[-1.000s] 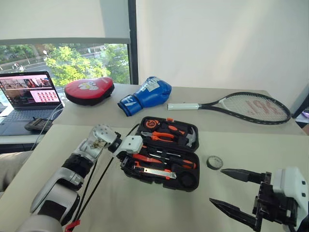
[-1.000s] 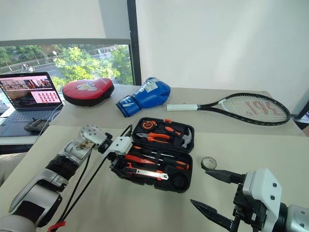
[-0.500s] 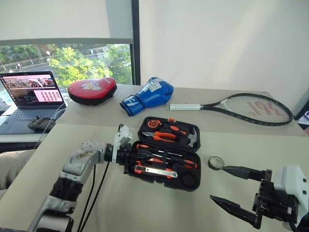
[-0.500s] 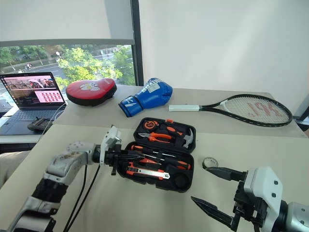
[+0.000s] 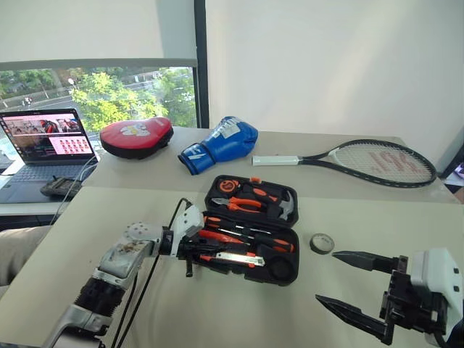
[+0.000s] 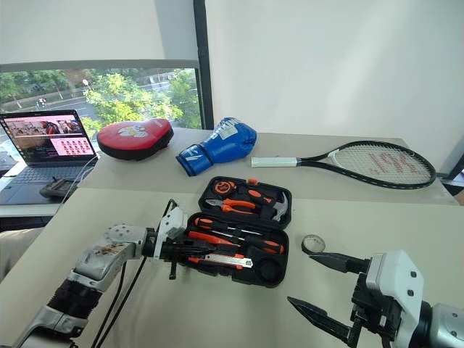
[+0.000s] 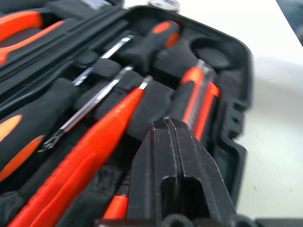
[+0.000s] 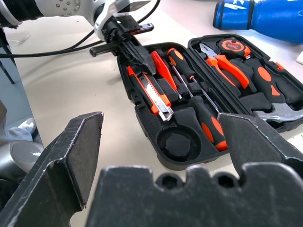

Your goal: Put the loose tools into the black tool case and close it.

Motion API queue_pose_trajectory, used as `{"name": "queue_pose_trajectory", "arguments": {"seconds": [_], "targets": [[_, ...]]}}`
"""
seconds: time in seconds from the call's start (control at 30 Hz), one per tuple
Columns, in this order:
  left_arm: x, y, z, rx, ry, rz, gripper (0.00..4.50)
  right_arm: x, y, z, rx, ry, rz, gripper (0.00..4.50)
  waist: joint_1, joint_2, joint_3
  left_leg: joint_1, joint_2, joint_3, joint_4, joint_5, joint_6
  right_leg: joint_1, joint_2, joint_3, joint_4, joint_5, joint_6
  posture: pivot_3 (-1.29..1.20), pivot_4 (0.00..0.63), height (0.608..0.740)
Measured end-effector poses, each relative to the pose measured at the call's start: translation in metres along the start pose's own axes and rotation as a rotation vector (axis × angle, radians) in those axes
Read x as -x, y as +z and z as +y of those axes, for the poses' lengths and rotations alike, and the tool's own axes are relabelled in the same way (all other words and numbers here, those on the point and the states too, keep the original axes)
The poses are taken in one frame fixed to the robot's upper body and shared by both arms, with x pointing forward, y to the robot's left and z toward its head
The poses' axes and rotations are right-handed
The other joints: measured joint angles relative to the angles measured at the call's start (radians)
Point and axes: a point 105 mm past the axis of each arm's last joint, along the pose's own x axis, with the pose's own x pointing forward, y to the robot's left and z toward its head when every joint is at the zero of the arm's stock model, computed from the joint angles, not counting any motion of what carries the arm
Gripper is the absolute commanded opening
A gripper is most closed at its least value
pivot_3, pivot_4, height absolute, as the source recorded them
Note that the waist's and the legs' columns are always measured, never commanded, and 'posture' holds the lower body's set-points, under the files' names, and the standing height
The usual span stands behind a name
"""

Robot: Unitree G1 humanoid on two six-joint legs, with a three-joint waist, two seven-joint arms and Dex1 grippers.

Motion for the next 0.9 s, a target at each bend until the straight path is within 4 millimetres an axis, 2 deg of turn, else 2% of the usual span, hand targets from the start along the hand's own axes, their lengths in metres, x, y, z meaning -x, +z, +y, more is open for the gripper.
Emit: {"name": "queue_pose_trajectory", "arguments": {"seconds": [0.17, 0.23, 0.37, 0.5, 0.57, 0.7, 0.8, 0.9], "targets": [[-0.01, -0.005, 0.003, -0.136, -0.035, 0.088, 0.02, 0.001, -0.002, 0.0, -0.005, -0.007, 0.013, 4.5, 0.01, 0.006, -0.007, 0.007, 0.0, 0.0, 0.0, -0.002, 0.003, 0.004, -0.005, 0.0, -0.002, -0.003, -0.005, 0.0, 0.15, 0.74], [-0.014, -0.006, 0.005, -0.125, -0.036, 0.1, 0.02, 0.001, -0.003, 0.0, -0.005, -0.013, 0.016, 4.5, 0.011, 0.008, -0.009, 0.008, -0.001, 0.0, 0.0, -0.002, 0.003, 0.005, -0.009, 0.0, -0.002, -0.003, -0.006, 0.0, 0.15, 0.74], [-0.024, -0.008, 0.007, 0.016, -0.038, 0.085, 0.02, 0.001, -0.003, 0.0, -0.004, -0.014, 0.024, 4.5, 0.011, 0.01, -0.01, 0.009, -0.001, 0.0, 0.001, 0.0, -0.001, 0.007, -0.008, -0.001, -0.002, -0.003, 0.003, 0.0, 0.15, 0.74], [-0.023, -0.004, 0.007, 0.369, -0.082, 0.085, 0.02, 0.0, -0.005, 0.003, -0.027, 0.008, 0.037, 4.5, 0.0, 0.009, -0.01, 0.008, 0.0, 0.001, 0.002, 0.005, 0.007, 0.005, 0.0, 0.0, 0.0, -0.003, 0.005, 0.0, 0.15, 0.74], [-0.021, -0.001, 0.003, 0.528, -0.123, 0.097, 0.02, -0.002, -0.006, 0.007, -0.033, 0.029, 0.037, 4.5, -0.004, 0.009, -0.01, 0.003, 0.0, 0.001, 0.0, 0.004, 0.006, 0.003, 0.002, 0.001, 0.0, 0.0, 0.012, 0.0, 0.15, 0.74], [-0.018, 0.002, -0.004, 0.595, -0.169, 0.07, 0.02, -0.003, -0.007, 0.01, -0.042, 0.041, 0.04, 4.5, -0.012, 0.009, -0.01, 0.002, -0.001, 0.001, -0.001, 0.001, 0.002, 0.0, 0.002, 0.001, 0.005, -0.002, 0.003, 0.0, 0.15, 0.74], [-0.009, 0.021, -0.008, 0.625, -0.218, -0.098, 0.02, -0.003, -0.008, 0.011, -0.049, 0.041, 0.044, 4.5, -0.012, 0.004, -0.007, -0.002, 0.0, 0.0, 0.0, 0.001, 0.001, -0.004, 0.001, 0.001, 0.007, -0.005, 0.001, 0.0, 0.15, 0.74], [0.003, 0.041, -0.003, 0.603, -0.197, -0.191, 0.02, -0.003, -0.008, 0.011, -0.051, 0.041, 0.043, 4.5, -0.006, 0.002, -0.006, -0.002, 0.0, -0.001, 0.0, 0.0, 0.001, -0.003, 0.0, 0.001, 0.006, -0.005, 0.001, 0.0, 0.15, 0.74]]}}
